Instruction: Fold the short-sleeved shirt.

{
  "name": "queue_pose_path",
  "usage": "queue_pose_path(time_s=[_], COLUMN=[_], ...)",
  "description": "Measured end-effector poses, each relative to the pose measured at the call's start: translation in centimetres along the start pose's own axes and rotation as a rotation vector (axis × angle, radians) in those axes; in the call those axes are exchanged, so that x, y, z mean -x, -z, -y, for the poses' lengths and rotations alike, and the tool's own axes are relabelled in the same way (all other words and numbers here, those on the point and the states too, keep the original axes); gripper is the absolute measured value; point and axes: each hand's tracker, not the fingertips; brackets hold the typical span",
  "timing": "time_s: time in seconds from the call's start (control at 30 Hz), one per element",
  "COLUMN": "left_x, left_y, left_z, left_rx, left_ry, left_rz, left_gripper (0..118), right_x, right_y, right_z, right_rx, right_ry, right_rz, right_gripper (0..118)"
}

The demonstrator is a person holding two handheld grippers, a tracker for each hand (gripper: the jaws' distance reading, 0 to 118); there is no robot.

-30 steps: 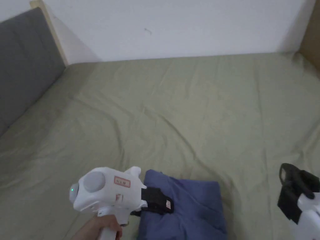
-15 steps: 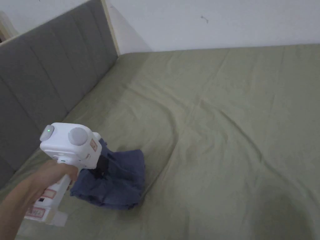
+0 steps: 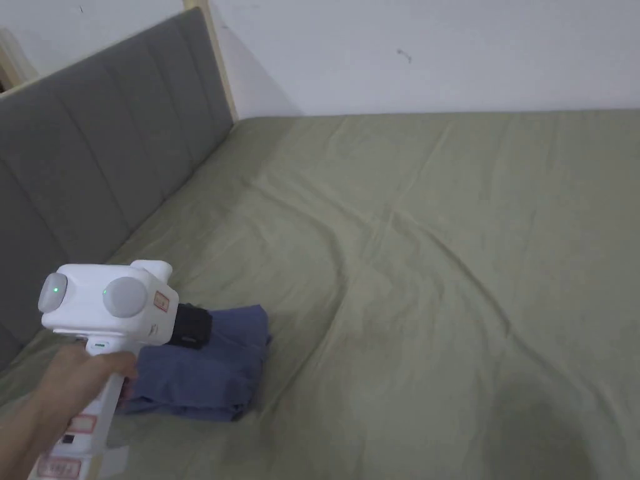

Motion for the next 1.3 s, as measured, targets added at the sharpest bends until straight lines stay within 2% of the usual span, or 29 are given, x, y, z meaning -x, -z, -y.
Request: queue_pose_path(time_s=[0.03, 0.07, 0.1, 0.13, 0.2, 0.23, 0.37, 0.4, 0.47, 0.67, 0.8, 0.93, 0.97, 1.0, 1.03, 1.07, 1.1, 1.13, 1.17, 1.2, 1.23, 1.3], left_x=[-1.0, -2.0, -3.0, -4.4, -7.2, -8.8, -14.8, -16.3, -18.8, -26.7, -29.9, -31.2, -30.9, -30.8, -31.0, -31.0, -30.9, -30.7, -30.8, -30.7, -30.4, -30.2], left_y=[-1.2, -2.3, -3.0, -4.1, -6.7, -8.1, -13.6, -15.1, -17.4, -23.2, -25.0, -26.1, -26.6, -27.1, -27.5, -27.9, -28.2, -28.4, -28.5, -28.5, -28.8, -29.1], left_z=[0.6, 1.2, 1.7, 2.7, 4.6, 5.8, 8.8, 9.6, 10.6, 13.6, 14.5, 15.7, 16.1, 16.5, 16.6, 16.7, 16.7, 16.6, 16.2, 16.3, 16.6, 16.5], left_rx=[-0.029, -0.046, -0.061, -0.088, -0.155, -0.201, -0.319, -0.365, -0.413, -0.644, -0.685, -0.745, -0.785, -0.818, -0.835, -0.827, -0.827, -0.823, -0.809, -0.805, -0.830, -0.821], left_ry=[-0.005, -0.004, 0.000, -0.004, 0.009, 0.006, 0.039, 0.006, 0.058, 0.137, 0.133, 0.118, 0.096, 0.089, 0.092, 0.091, 0.093, 0.096, 0.088, 0.073, 0.065, 0.053], left_rz=[0.031, 0.051, 0.067, 0.090, 0.133, 0.178, 0.211, 0.212, 0.244, 0.196, 0.222, 0.230, 0.228, 0.224, 0.221, 0.220, 0.219, 0.221, 0.235, 0.251, 0.284, 0.281], left_gripper=[89, 65, 27, 10, 0, 0, 0, 0, 0, 0, 0, 0, 1, 4, 14, 35, 74, 103, 117, 118, 118, 118], right_x=[-0.1, -0.3, -0.5, -0.7, -1.1, -1.4, -2.3, -2.6, -3.2, -4.8, -5.1, -6.4, -6.7, -7.0, -7.2, -7.3, -7.4, -7.5, -7.5, -7.6, -7.6, -7.5], right_y=[-0.2, -0.4, -0.7, -1.0, -1.6, -2.0, -3.4, -3.9, -4.8, -8.1, -9.9, -11.5, -12.0, -12.4, -12.8, -13.1, -13.5, -13.7, -13.9, -14.2, -14.4, -14.7], right_z=[-0.1, -0.2, -0.4, -0.6, -0.9, -1.1, -1.7, -1.9, -2.2, -3.6, -4.6, -5.2, -5.3, -5.4, -5.4, -5.5, -5.5, -5.6, -5.7, -5.7, -5.7, -5.9], right_rx=[-0.004, -0.008, -0.010, -0.015, -0.027, -0.030, -0.046, -0.050, -0.065, -0.127, -0.173, -0.192, -0.194, -0.195, -0.199, -0.203, -0.209, -0.214, -0.223, -0.232, -0.238, -0.252], right_ry=[-0.004, -0.007, -0.006, -0.001, 0.000, -0.001, -0.012, -0.011, -0.012, -0.001, -0.045, 0.018, 0.027, 0.026, 0.021, 0.012, 0.006, 0.003, 0.005, 0.008, 0.010, 0.004], right_rz=[0.002, 0.003, 0.004, 0.003, 0.006, 0.010, 0.018, 0.019, 0.022, 0.016, 0.033, 0.014, 0.014, 0.014, 0.015, 0.022, 0.030, 0.037, 0.043, 0.045, 0.046, 0.046], right_gripper=[0, 0, 0, 0, 0, 0, 0, 0, 0, 0, 0, 0, 0, 6, 15, 25, 41, 53, 65, 88, 100, 113])
